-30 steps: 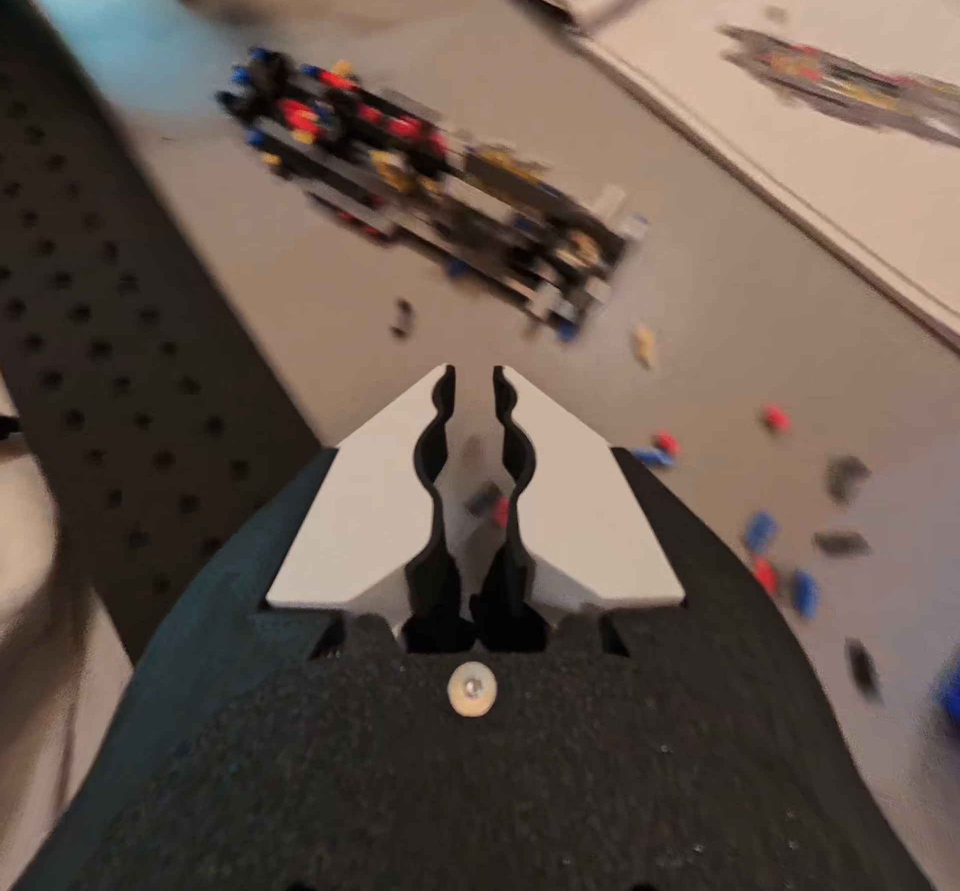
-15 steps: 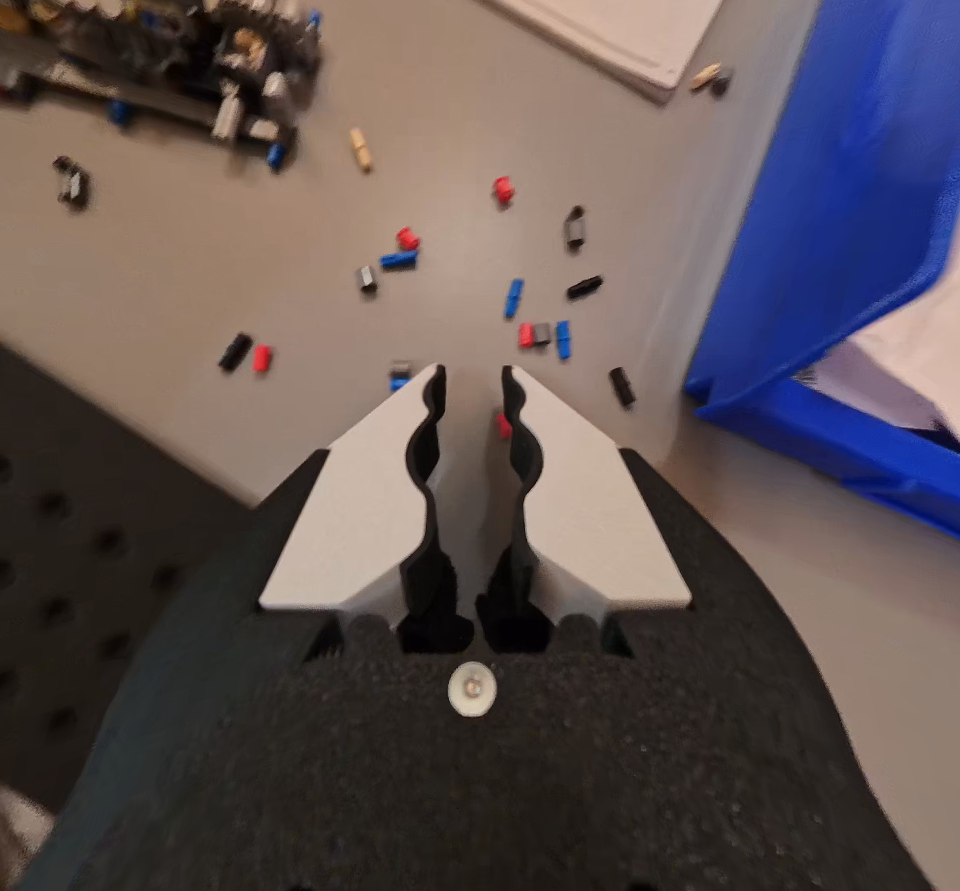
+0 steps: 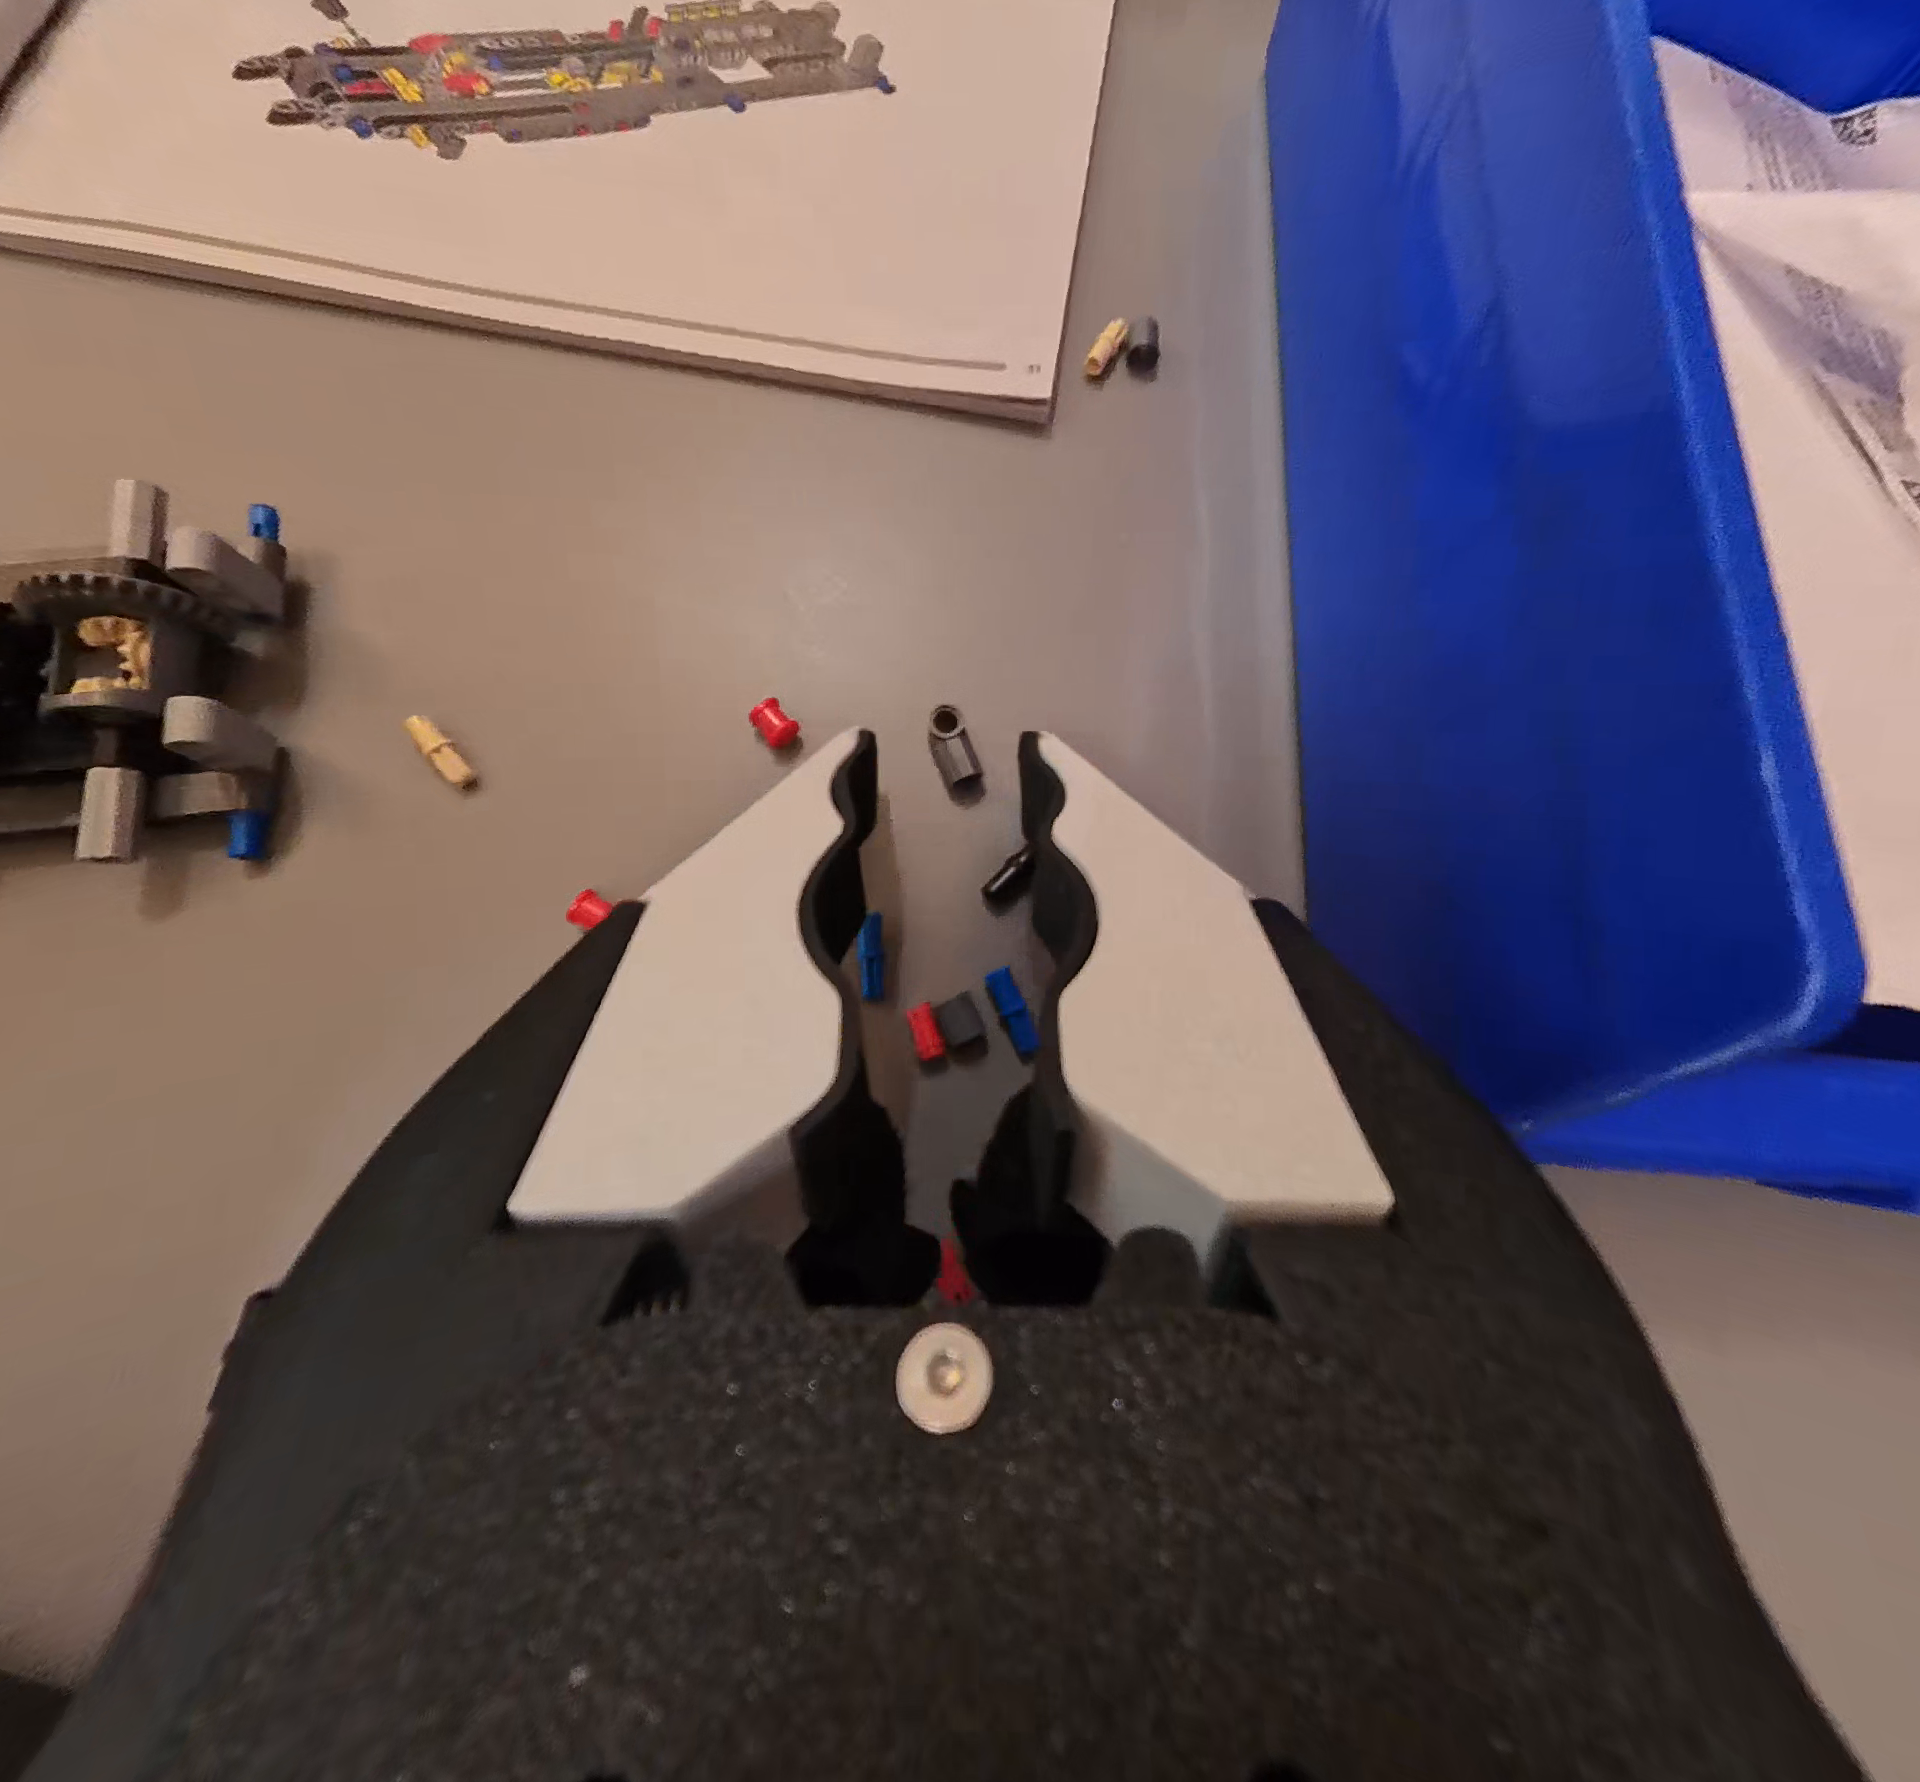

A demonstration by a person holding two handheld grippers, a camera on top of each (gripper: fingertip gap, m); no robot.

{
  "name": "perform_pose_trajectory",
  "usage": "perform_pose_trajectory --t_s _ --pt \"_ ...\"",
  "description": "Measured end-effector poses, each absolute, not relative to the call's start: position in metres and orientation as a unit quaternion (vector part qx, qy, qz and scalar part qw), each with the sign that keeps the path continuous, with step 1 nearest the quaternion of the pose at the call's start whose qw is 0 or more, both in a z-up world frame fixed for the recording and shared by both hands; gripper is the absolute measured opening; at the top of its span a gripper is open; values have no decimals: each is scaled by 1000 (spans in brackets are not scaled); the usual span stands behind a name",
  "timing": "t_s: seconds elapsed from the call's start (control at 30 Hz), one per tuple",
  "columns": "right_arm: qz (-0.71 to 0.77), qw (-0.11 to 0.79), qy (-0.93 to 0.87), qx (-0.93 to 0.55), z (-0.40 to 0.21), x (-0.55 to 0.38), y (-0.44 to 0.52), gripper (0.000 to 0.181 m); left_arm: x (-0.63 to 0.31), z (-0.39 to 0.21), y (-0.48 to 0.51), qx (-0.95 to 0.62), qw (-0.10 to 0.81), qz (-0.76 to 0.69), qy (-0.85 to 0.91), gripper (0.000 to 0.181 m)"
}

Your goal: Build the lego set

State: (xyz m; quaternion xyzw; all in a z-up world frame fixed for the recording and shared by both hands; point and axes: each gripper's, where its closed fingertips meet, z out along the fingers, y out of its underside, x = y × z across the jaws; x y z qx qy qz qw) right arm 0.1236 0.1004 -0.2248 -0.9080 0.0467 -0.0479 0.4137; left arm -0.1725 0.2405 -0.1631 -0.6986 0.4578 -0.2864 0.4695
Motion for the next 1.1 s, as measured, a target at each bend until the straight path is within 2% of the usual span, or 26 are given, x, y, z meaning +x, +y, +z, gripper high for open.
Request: perform_pose_trajectory --t_s 0.1,0.2,0.3,0.4,0.6,0.77,0.97,1.1 --pt "-34 403 43 -913 -230 122 102 23 -172 -163 241 -699 468 -292 456 32" --pt "-40 390 28 -920 -235 121 102 6 -171 -166 240 -700 463 -290 460 32" --pt "-41 376 26 -925 -233 114 105 6 -169 -167 237 -696 459 -292 469 32" --pt "-14 424 19 -905 -209 91 122 6 -166 -164 230 -679 467 -291 487 32" --pt "173 556 -65 -810 -143 -25 163 6 -157 -153 208 -637 467 -329 517 34" --pt "324 562 -79 -757 -124 -96 172 6 -148 -142 175 -576 477 -350 564 35" --pt "235 588 -167 -755 -128 -113 165 6 -147 -120 163 -584 443 -453 507 26" --pt "124 616 -236 -741 -130 -117 159 6 -145 -121 157 -617 345 -545 451 29"
